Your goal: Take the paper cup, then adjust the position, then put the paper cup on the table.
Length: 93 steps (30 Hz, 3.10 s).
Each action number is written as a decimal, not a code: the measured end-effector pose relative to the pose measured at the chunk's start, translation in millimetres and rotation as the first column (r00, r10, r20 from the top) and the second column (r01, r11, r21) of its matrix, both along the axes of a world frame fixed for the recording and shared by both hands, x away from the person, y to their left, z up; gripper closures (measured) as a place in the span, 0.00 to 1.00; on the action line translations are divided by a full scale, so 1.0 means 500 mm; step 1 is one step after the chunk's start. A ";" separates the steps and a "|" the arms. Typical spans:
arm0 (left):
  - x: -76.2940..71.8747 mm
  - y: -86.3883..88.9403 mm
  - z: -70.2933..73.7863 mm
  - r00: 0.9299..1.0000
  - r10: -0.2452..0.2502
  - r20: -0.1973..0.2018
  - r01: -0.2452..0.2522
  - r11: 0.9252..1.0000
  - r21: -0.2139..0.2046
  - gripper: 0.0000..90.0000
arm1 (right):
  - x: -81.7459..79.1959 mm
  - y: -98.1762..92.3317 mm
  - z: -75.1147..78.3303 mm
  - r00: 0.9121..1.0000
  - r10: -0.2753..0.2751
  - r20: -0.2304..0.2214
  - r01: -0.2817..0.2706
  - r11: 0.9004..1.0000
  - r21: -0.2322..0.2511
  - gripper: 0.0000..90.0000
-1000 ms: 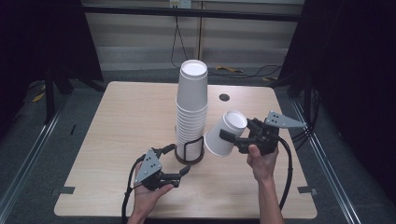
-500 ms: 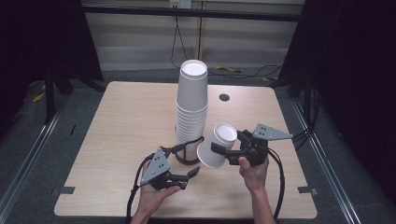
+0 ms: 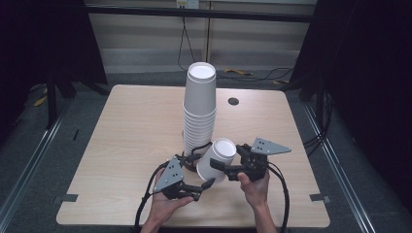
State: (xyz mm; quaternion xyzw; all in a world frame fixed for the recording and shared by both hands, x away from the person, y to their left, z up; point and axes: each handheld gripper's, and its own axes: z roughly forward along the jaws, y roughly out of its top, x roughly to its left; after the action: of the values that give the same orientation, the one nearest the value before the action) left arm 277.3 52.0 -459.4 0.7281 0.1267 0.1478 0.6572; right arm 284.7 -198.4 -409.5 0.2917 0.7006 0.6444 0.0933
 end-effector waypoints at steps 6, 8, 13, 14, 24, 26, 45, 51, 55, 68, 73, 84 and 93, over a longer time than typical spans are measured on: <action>0.007 -0.016 -0.004 1.000 0.005 -0.025 -0.005 1.000 0.023 0.10 | -0.002 0.009 -0.010 1.000 0.011 -0.007 -0.011 1.000 0.013 0.26; 0.011 -0.021 -0.007 0.999 0.006 -0.036 -0.005 1.000 0.025 0.09 | -0.002 0.016 -0.012 1.000 0.018 -0.004 -0.018 1.000 0.015 0.26; 0.017 -0.025 -0.010 0.999 0.003 -0.050 -0.001 0.999 0.034 0.07 | -0.005 0.022 -0.012 1.000 0.019 0.000 -0.019 1.000 0.018 0.26; 0.020 -0.027 -0.011 0.998 0.001 -0.065 0.000 1.000 0.025 0.07 | -0.006 0.023 -0.012 1.000 0.022 0.002 -0.022 1.000 0.020 0.26; 0.020 -0.030 -0.012 0.998 0.003 -0.062 -0.001 0.999 0.044 0.12 | -0.002 0.026 -0.013 0.999 0.036 -0.009 -0.036 0.999 0.020 0.24; 0.020 -0.030 -0.012 0.998 0.002 -0.065 0.001 0.999 0.049 0.12 | -0.002 0.025 -0.014 0.999 0.036 -0.011 -0.036 0.999 0.022 0.24; 0.029 -0.002 0.005 0.994 -0.014 -0.105 0.025 0.995 0.099 0.14 | -0.007 -0.006 -0.007 0.999 0.029 -0.016 -0.029 0.999 0.037 0.15; 0.036 0.013 0.020 0.993 -0.021 -0.114 0.036 0.991 0.133 0.14 | -0.020 -0.028 -0.018 1.000 0.020 -0.019 -0.019 0.999 0.031 0.15; 0.039 0.018 0.023 0.990 -0.035 -0.134 0.055 0.988 0.146 0.14 | -0.022 -0.036 -0.022 1.000 0.013 -0.021 -0.013 1.000 0.009 0.15; 0.048 0.027 0.038 0.988 -0.051 -0.144 0.092 0.950 0.300 0.15 | -0.029 -0.053 -0.037 0.999 0.005 -0.053 -0.012 0.991 -0.135 0.16; 0.049 0.024 0.040 0.987 -0.064 -0.150 0.113 0.931 0.348 0.15 | -0.031 -0.058 -0.039 0.998 0.019 -0.067 -0.029 0.987 -0.160 0.15; 0.056 0.018 0.041 0.987 -0.044 -0.157 0.114 0.875 0.470 0.15 | -0.031 -0.058 -0.052 0.995 0.056 -0.086 -0.077 0.961 -0.265 0.15; 0.063 0.007 0.055 0.985 -0.073 -0.154 0.150 0.801 0.580 0.15 | -0.028 -0.053 -0.055 0.989 0.115 -0.095 -0.140 0.940 -0.311 0.15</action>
State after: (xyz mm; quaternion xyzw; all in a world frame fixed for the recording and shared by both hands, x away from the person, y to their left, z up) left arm 309.0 55.6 -431.9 0.9099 0.0723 0.0954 0.3973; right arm 270.5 -225.1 -436.9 0.2511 0.8155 0.5166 0.0704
